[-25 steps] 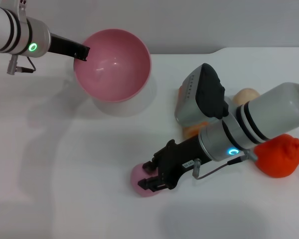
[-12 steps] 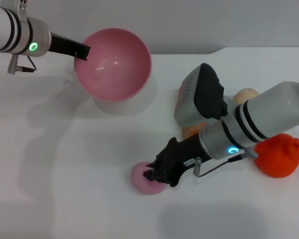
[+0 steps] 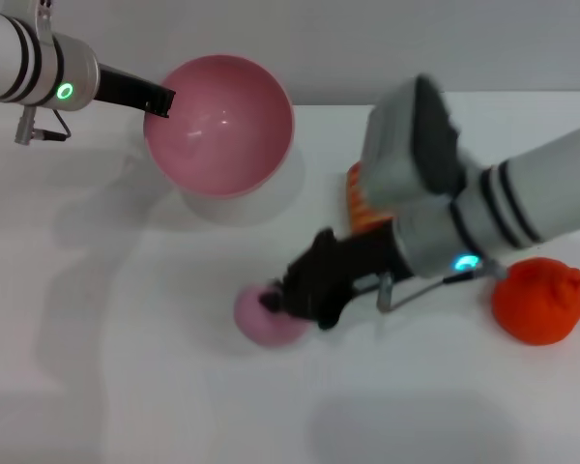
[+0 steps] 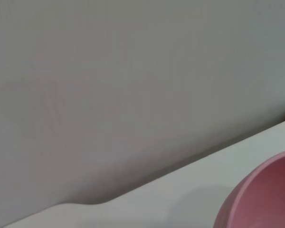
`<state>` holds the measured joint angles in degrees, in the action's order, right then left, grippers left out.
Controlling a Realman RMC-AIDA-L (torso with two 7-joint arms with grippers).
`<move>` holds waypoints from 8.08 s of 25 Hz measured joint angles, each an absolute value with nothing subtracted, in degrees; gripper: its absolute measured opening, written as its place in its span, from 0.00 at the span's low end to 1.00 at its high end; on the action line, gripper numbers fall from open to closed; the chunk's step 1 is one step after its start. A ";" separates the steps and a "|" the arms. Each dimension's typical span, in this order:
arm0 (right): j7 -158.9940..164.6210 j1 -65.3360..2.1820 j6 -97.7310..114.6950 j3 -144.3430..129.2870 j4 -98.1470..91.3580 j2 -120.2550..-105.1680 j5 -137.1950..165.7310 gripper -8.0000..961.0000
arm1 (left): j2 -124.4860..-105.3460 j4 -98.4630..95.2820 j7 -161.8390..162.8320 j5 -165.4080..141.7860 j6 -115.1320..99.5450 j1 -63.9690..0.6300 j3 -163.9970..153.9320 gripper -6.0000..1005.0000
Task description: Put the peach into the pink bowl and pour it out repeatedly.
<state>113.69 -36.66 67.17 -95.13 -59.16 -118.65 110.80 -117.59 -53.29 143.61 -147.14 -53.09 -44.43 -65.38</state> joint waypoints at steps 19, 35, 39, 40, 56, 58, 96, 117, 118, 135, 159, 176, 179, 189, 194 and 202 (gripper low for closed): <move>109.28 -28.37 65.53 -77.88 -81.76 -118.99 110.18 0.12 | -118.02 -53.51 143.68 -143.92 -56.61 -43.43 -73.12 0.05; 107.22 -33.61 59.82 -81.63 -70.54 -119.00 110.09 0.26 | -117.95 -55.10 143.47 -140.12 -58.85 -43.57 -75.85 0.05; 107.22 -33.31 59.74 -81.37 -71.13 -119.00 110.09 0.41 | -117.94 -55.11 143.45 -140.09 -58.71 -43.49 -75.86 0.05; 107.22 -33.26 59.74 -81.25 -71.24 -119.00 110.09 0.41 | -117.94 -55.11 143.44 -140.09 -58.61 -43.46 -75.86 0.05; 100.61 -27.92 56.21 -80.55 -77.90 -119.08 104.11 0.43 | -118.03 -54.83 143.43 -140.00 -58.09 -43.38 -75.85 0.05; 97.48 -27.21 55.42 -80.53 -77.80 -119.09 101.08 0.43 | -118.04 -54.69 143.43 -140.00 -57.94 -43.31 -75.85 0.05; 30.18 -21.31 61.02 -74.39 -49.91 -118.82 24.85 0.43 | -118.03 -54.53 143.50 -137.87 -55.15 -42.88 -75.81 0.05; 24.13 -23.33 70.03 -69.08 -33.07 -118.56 17.26 0.43 | -117.27 -53.70 144.23 -140.21 -66.30 -41.58 -70.44 0.05; 24.12 -23.42 70.05 -69.08 -32.88 -118.57 17.24 0.43 | -117.27 -53.70 144.25 -140.69 -67.08 -41.42 -69.91 0.05; 24.08 -24.95 70.23 -69.87 -31.25 -118.82 17.35 0.43 | -117.07 -51.28 145.22 -144.10 -71.55 -41.24 -69.23 0.05; 25.23 -25.14 70.77 -71.28 -29.84 -118.62 17.34 0.43 | -117.87 -52.02 103.68 -98.72 -74.08 -41.89 -54.21 0.58; 22.72 -26.27 70.77 -68.09 -27.06 -118.98 17.20 0.43 | -118.68 -20.27 21.01 -24.00 -69.51 -32.85 -53.92 0.58; 19.87 -26.95 70.81 -67.81 -25.96 -119.01 16.15 0.43 | -118.63 -14.06 10.88 -15.22 -69.60 -31.95 -53.72 0.58; 10.77 -30.22 70.67 -67.17 -19.05 -119.00 8.37 0.43 | -118.83 -10.11 9.39 -13.31 -72.23 -28.01 -54.22 0.58; 9.96 -30.46 70.38 -65.10 -18.37 -119.01 8.12 0.43 | -118.86 -7.37 9.35 -13.50 -72.34 -29.32 -54.23 0.58; 9.72 -30.81 70.28 -62.40 -17.79 -118.82 5.36 0.43 | -118.87 -6.81 12.50 -13.85 -71.70 -29.92 -56.27 0.58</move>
